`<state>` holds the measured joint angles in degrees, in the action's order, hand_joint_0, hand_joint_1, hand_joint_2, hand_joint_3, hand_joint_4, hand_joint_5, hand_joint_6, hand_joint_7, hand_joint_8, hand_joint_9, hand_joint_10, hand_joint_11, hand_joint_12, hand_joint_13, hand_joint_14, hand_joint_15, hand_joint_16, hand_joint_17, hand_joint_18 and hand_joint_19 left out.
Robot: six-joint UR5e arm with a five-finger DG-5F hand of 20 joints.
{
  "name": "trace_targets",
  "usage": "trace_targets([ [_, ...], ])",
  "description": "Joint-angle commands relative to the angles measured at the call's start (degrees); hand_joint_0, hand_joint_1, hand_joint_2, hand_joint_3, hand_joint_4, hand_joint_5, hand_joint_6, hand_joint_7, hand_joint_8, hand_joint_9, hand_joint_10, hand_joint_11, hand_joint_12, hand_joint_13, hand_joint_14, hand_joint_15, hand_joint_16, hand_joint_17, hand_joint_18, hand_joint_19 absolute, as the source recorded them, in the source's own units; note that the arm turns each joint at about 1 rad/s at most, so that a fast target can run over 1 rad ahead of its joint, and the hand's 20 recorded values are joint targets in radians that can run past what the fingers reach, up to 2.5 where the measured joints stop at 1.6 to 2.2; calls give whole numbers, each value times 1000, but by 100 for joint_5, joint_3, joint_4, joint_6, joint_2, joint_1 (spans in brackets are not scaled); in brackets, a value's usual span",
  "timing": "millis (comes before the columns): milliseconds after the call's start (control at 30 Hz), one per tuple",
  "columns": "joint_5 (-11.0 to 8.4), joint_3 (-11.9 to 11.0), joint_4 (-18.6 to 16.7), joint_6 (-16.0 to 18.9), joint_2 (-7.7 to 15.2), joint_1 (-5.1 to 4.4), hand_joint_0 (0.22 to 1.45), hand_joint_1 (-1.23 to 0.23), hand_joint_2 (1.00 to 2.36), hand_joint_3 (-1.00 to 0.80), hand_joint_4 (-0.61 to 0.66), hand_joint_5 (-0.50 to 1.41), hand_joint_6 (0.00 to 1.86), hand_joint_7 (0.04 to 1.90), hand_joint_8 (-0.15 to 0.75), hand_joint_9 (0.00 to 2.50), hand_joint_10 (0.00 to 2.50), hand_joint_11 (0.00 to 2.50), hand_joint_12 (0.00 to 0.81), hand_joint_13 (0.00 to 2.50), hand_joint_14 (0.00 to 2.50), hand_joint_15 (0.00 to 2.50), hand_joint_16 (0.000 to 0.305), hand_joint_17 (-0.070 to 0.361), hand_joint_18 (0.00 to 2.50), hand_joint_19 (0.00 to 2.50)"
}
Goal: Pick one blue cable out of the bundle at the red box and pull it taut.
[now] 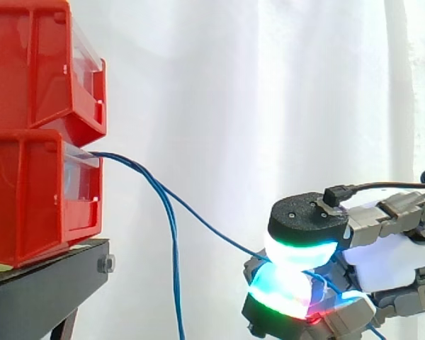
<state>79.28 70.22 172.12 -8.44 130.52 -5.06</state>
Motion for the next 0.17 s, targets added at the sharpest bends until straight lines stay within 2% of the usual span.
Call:
trace_targets([
  [0, 0, 0, 6, 0, 0, -4, 641, -747, 1019, -35, 62, -167, 924, 1203, 324, 1220, 4, 1656, 340, 692, 15, 364, 55, 125, 482, 253],
  [133, 0, 0, 6, 0, -9, -4, 641, -747, 1020, -34, 60, -167, 924, 1205, 331, 1220, 5, 1639, 340, 691, 15, 364, 55, 124, 480, 247],
])
